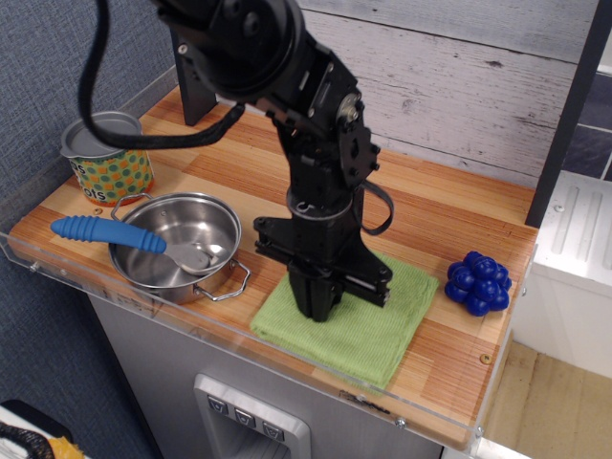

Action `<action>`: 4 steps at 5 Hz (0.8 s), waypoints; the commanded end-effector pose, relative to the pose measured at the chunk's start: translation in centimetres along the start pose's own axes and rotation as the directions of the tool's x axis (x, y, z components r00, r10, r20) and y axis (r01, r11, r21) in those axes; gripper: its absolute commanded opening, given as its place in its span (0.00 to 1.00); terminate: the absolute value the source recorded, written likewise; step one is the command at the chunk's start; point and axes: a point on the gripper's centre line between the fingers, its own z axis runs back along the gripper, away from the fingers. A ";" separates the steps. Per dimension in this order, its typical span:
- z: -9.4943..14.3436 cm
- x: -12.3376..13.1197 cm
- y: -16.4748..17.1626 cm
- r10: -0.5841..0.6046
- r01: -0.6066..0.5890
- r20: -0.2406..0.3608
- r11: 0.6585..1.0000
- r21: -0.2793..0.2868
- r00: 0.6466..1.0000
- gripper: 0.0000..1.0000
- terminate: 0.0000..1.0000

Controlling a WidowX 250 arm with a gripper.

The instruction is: Bring the green cloth to the front edge of the table

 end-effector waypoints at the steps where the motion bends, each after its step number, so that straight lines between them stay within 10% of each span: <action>1: 1.0 -0.2 0.4 -0.003 0.003 0.016 1.000 0.011 1.000 0.00 0.00; 2: 1.5 0.6 0.7 0.003 -0.003 0.046 1.000 0.014 0.999 0.00 0.00; 3: 1.8 1.1 0.8 0.050 -0.048 0.041 0.998 -0.032 0.998 1.00 0.00; 4: 3.4 1.6 1.0 0.065 -0.065 0.057 0.998 -0.001 0.996 1.00 0.00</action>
